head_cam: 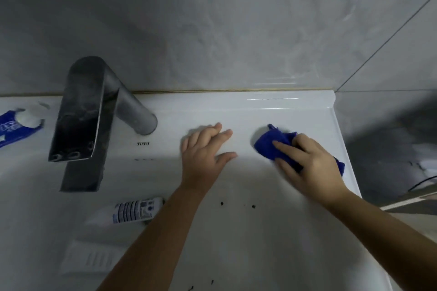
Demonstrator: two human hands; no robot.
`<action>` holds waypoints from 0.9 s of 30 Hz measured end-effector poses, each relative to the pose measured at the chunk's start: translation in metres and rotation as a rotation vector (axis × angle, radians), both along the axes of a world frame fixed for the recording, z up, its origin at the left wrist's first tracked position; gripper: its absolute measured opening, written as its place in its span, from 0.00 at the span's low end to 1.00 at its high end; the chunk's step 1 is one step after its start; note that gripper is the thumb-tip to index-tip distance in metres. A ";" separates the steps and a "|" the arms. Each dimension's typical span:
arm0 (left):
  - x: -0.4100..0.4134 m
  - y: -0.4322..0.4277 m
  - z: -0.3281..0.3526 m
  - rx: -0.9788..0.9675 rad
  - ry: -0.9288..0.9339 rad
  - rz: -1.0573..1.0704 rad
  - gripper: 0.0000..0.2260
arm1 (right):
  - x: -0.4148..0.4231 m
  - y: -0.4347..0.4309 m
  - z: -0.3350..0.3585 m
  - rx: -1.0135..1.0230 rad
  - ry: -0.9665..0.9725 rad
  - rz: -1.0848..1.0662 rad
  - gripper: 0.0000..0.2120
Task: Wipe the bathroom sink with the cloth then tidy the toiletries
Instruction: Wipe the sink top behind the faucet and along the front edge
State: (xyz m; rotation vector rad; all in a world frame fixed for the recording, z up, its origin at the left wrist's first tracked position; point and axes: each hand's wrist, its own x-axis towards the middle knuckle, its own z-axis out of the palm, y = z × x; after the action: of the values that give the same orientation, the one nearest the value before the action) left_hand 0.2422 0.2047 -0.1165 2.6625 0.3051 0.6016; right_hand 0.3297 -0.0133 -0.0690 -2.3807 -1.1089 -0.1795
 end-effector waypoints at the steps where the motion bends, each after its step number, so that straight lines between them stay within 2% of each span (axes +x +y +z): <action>1: 0.001 0.000 -0.002 0.007 -0.014 -0.002 0.23 | 0.015 0.015 -0.001 0.032 -0.024 -0.080 0.16; 4: 0.002 0.002 -0.005 0.017 -0.056 0.006 0.22 | 0.065 0.072 0.002 0.174 -0.014 -0.394 0.13; 5: 0.002 0.003 -0.006 0.017 -0.064 0.005 0.22 | 0.069 0.085 0.003 0.207 -0.010 -0.420 0.12; 8: 0.001 0.004 -0.003 0.015 -0.054 -0.018 0.21 | 0.030 0.075 -0.005 0.074 -0.067 -0.127 0.13; 10: -0.001 0.004 -0.001 0.000 -0.026 -0.028 0.20 | -0.001 0.051 -0.006 0.013 -0.013 -0.029 0.13; 12: -0.001 0.006 0.002 -0.016 -0.002 -0.038 0.20 | 0.005 0.048 -0.005 0.022 -0.011 -0.095 0.13; 14: -0.005 0.008 0.005 -0.014 0.010 -0.070 0.19 | 0.033 0.066 -0.005 0.061 -0.032 -0.270 0.13; 16: -0.011 0.011 0.005 0.060 0.012 -0.131 0.19 | 0.047 0.088 -0.001 0.110 -0.026 -0.354 0.13; 18: -0.022 0.014 0.006 0.143 0.007 -0.155 0.19 | 0.029 0.093 -0.006 0.070 -0.050 -0.202 0.13; 21: -0.049 0.026 0.011 0.135 -0.013 -0.088 0.18 | -0.012 0.073 -0.006 0.003 -0.015 0.090 0.14; 23: -0.062 0.038 0.013 0.158 -0.032 -0.018 0.18 | -0.007 0.078 -0.003 0.018 0.019 0.088 0.14; 27: -0.063 0.052 0.008 0.191 0.024 0.042 0.18 | 0.010 0.144 -0.005 0.043 0.042 -0.056 0.16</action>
State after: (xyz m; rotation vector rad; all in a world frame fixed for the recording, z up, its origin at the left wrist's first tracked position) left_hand 0.1791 0.2565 -0.1082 2.8542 0.3258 0.6418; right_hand 0.3398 0.1304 -0.0741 -2.3677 -1.0105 -0.1701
